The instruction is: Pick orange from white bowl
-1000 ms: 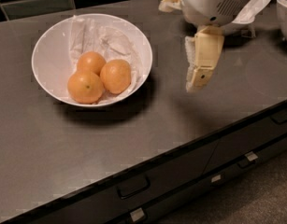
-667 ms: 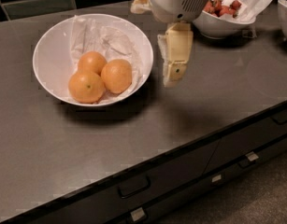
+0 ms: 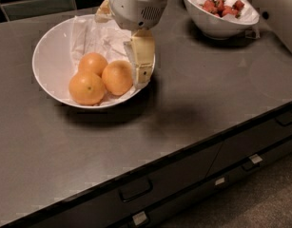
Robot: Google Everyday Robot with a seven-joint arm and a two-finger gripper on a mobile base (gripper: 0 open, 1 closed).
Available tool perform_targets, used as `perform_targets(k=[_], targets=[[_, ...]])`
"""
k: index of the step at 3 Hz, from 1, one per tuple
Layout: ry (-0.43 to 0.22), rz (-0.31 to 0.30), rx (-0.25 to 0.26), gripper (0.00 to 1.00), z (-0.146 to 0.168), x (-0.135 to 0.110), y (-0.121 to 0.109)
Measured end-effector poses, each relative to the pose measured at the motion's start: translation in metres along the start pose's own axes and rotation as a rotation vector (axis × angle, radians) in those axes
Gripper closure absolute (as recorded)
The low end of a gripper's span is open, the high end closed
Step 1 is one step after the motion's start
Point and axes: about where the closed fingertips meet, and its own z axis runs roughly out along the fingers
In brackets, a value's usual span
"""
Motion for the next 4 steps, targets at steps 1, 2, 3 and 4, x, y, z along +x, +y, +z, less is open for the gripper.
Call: perform_targets(k=[1,2,3,4], targets=[[0.000,0.000,0.001,0.00,0.000,0.000,0.000],[-0.004,-0.022,0.008,0.00,0.005,-0.007,-0.006],[-0.033,-0.076,-0.008,0.00,0.025,-0.023,-0.021],[-0.063,-0.121,-0.025,0.00,0.044,-0.035,-0.036]])
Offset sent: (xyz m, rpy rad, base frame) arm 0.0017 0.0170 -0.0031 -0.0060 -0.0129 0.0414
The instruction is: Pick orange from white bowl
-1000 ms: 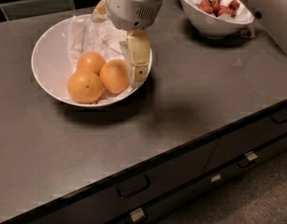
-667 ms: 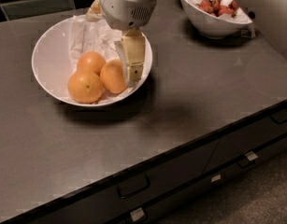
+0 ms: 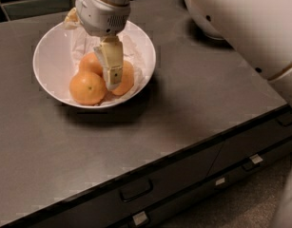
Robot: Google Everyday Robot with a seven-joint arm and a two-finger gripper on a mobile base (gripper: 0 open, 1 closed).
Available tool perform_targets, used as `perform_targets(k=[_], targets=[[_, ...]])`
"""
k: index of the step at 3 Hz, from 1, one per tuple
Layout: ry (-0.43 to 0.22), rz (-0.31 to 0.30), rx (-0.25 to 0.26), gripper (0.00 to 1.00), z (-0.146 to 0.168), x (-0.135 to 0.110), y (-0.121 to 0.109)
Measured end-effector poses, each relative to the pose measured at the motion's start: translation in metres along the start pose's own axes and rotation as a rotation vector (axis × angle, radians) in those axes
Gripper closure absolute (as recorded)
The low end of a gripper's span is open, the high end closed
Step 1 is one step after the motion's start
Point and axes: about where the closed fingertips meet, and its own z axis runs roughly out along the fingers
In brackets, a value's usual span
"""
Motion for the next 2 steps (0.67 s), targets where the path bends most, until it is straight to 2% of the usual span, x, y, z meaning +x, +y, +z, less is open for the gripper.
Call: perform_targets(k=[2], targets=[[-0.044,-0.052,-0.033,0.00,0.031,-0.003,-0.021]])
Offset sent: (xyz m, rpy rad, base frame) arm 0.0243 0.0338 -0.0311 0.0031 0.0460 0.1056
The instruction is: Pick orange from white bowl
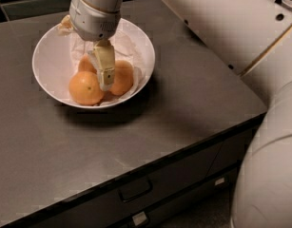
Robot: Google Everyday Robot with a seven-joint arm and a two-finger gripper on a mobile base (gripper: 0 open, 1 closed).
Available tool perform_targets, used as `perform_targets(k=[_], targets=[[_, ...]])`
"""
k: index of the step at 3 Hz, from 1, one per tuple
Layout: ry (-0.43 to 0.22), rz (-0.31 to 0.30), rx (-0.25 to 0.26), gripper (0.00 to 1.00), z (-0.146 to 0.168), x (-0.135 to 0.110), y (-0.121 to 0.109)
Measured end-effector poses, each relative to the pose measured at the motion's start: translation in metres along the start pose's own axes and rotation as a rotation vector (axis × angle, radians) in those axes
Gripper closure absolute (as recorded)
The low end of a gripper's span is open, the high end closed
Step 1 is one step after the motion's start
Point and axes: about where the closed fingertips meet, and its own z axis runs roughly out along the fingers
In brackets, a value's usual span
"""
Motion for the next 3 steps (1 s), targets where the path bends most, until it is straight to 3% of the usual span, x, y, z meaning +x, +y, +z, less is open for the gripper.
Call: perform_targets(k=[1,3], targets=[[-0.015,-0.005,-0.019,0.08,0.011,0.002,-0.002],[-0.035,-0.008,-0.042,0.13,0.022,0.004,-0.002]])
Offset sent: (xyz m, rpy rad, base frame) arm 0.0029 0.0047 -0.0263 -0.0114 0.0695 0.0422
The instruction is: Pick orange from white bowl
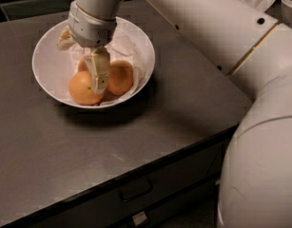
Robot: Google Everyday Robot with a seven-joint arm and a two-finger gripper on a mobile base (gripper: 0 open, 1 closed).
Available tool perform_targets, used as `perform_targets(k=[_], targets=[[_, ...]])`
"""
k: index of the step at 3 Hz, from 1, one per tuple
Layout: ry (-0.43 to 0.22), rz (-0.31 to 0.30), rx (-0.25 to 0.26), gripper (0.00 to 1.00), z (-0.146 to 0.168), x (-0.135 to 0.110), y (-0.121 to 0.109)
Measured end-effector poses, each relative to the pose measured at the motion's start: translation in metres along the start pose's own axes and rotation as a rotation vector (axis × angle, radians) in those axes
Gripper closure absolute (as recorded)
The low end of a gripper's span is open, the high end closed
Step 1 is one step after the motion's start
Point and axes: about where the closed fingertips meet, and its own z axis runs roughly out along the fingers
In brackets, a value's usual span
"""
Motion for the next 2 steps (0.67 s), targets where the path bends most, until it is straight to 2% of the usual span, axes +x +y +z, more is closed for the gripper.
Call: perform_targets(k=[1,2], targets=[[-0.020,-0.004,-0.026,0.20,0.0119,-0.0006,0.0007],[-0.027,-0.009,-0.057,0.21,0.0210,-0.0017,0.0023]])
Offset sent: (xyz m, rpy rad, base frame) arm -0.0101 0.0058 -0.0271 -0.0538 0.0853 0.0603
